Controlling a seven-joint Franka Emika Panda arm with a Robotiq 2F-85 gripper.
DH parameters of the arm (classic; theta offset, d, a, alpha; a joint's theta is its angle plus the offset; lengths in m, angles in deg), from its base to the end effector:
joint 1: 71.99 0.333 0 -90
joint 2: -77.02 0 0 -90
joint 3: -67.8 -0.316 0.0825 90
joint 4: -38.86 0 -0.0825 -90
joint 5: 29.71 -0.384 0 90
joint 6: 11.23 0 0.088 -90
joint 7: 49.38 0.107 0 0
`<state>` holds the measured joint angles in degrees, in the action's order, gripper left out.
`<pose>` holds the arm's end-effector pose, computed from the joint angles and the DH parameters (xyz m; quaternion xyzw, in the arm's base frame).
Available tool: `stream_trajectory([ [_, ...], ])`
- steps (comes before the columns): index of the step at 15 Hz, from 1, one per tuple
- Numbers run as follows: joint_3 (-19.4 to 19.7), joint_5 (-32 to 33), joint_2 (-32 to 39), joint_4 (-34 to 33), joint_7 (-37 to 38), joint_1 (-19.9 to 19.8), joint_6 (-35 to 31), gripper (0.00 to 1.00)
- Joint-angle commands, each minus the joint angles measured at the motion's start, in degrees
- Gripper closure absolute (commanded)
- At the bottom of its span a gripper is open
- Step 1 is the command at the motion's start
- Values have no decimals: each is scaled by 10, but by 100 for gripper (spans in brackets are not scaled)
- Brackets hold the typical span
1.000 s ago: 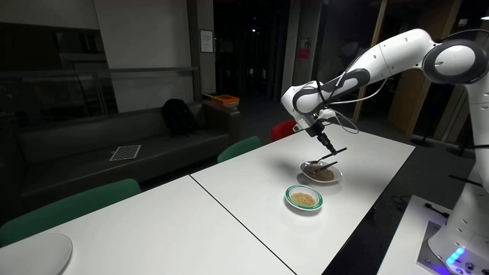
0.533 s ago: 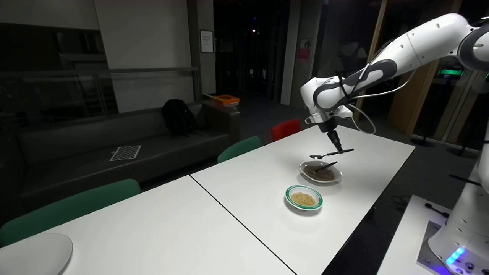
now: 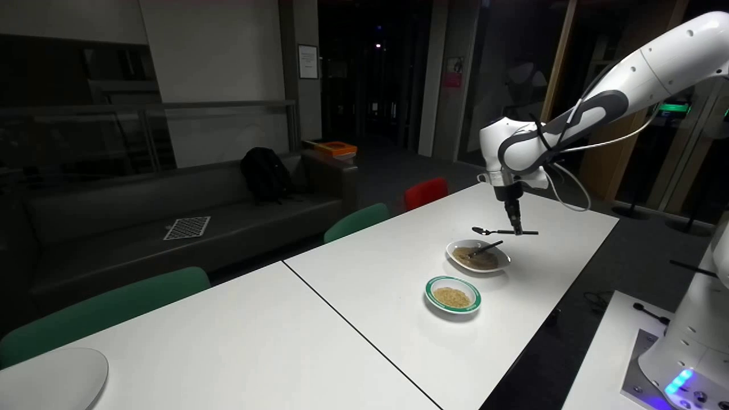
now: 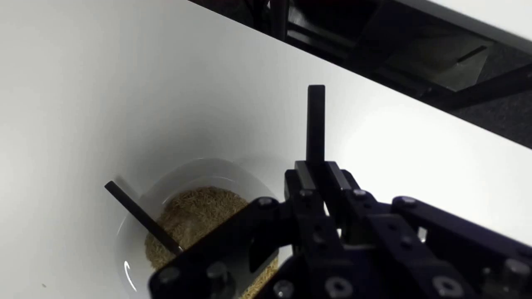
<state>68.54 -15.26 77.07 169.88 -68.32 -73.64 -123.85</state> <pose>0.4763 -0.0361 0.3310 0.9595 0.2066 -0.1761 0.0756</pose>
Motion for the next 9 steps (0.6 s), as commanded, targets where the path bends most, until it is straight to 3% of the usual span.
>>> stream_trajectory([
  [1,12,1,-35,54,64,-5,-73,97],
  [9,15,2,-5,74,166,-2,-115,97],
])
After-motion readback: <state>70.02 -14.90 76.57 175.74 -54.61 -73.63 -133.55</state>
